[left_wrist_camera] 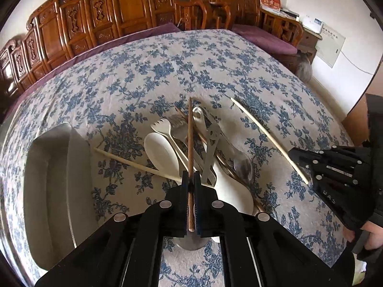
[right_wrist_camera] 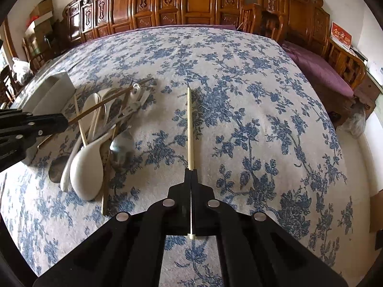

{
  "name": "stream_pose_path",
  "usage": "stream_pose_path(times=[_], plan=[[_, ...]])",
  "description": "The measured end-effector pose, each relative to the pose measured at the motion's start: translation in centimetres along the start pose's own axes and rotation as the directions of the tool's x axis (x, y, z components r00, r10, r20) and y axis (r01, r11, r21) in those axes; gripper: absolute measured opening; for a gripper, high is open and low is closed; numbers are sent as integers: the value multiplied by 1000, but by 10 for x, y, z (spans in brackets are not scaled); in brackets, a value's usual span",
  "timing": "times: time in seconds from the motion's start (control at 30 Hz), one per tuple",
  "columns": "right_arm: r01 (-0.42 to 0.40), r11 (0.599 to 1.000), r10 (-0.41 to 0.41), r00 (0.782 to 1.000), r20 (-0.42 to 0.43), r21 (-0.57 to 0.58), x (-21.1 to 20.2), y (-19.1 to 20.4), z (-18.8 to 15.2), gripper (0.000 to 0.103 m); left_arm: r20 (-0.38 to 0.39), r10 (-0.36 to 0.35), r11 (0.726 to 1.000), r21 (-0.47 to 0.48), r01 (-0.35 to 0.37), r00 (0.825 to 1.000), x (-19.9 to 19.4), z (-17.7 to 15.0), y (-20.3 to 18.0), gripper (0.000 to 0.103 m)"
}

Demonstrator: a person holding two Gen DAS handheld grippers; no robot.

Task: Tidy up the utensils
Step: 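Carry both chopsticks to the metal tray and open the left tool to drop its chopstick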

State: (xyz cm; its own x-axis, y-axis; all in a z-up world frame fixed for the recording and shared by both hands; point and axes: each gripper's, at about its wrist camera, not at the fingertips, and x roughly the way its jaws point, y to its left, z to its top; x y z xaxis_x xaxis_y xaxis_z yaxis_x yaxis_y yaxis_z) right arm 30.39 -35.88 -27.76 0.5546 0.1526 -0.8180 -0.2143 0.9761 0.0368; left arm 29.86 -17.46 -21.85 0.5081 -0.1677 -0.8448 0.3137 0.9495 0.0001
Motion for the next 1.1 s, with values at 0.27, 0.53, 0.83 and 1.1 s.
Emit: stream_pose_path(times=[0.27,0.53,0.83,1.1], plan=[[14,999,-15,1000,-23,-31,18,3,10,36,27,-3,1000,3,3,1000,-15,1,6,2],[78,989,-83,996,-39,-126,18,15,10,6,59,-2,1000,14,1,998,-34,5,10,0],[54,993,-59,997,-47,-101,8,10,-4,6,-28,-47,999,-23,46,999,-4,10,12,1],[43,995,-45,999,-27,-94,4,8,-10,6,-139,-13,999,51,20,990,40,11,-14,6]])
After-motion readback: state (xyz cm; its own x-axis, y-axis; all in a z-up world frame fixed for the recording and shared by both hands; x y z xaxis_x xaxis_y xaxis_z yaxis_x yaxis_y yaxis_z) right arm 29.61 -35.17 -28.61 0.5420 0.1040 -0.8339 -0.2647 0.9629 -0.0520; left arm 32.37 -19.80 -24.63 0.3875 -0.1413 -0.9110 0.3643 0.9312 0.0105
